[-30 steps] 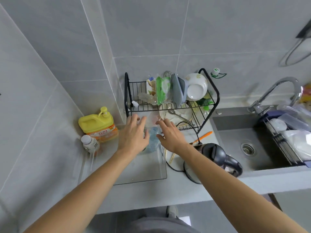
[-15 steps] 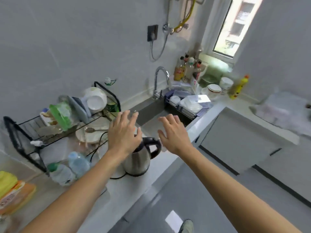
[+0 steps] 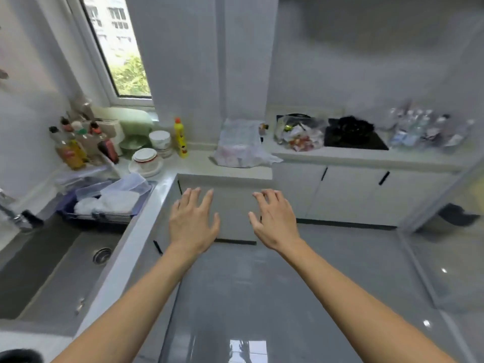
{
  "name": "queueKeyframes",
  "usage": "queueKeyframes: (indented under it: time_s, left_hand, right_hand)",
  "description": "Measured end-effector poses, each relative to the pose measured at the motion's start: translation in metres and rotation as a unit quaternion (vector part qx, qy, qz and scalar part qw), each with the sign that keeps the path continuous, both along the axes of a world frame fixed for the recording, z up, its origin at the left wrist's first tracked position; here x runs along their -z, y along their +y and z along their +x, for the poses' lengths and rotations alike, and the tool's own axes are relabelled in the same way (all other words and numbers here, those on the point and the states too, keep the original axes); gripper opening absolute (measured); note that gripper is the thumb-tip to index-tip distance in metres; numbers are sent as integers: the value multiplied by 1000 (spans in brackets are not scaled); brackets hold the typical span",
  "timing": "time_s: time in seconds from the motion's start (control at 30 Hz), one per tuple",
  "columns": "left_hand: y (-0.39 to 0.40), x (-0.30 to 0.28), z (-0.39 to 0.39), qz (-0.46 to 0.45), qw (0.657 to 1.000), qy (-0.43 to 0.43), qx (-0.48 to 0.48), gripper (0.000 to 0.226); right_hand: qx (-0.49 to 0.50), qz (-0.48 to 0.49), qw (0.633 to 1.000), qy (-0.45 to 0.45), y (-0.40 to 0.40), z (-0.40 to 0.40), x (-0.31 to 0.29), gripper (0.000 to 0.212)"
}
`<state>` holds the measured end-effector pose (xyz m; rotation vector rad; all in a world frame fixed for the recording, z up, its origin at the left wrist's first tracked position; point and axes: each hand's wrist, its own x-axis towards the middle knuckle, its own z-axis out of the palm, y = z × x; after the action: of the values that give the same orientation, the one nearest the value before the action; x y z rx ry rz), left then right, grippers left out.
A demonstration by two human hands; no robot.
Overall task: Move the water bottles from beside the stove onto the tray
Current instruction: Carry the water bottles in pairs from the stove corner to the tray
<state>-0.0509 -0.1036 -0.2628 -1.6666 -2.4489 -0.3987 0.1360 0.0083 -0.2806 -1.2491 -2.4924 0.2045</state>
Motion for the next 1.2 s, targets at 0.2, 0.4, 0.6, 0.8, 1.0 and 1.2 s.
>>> queueKeyframes:
  time_s: [0.2, 0.4, 0.6, 0.8, 1.0, 1.2]
  left_hand:
    - [128, -1, 92, -4, 991, 11, 133, 64]
    - [238, 10, 154, -19, 973, -1, 230, 62]
    - [371, 31, 189, -26, 953, -24, 302, 65]
    - [503, 23, 202, -6, 934, -51, 353, 61]
    - [604, 18, 213, 0, 925, -42, 378, 58]
    - [680, 29, 257, -16, 908, -52, 415, 60]
  right_hand:
    - [139, -4, 990, 11, 84, 116, 3, 54]
    - [222, -18, 975, -1, 147, 183, 16, 51]
    - [291, -21, 956, -19, 245, 217, 24, 54]
    - [347, -9, 937, -35, 355, 230, 0, 56]
    - [389, -12, 921, -17, 436, 238, -5, 58]
    - [406, -29, 913, -23, 503, 276, 15, 58]
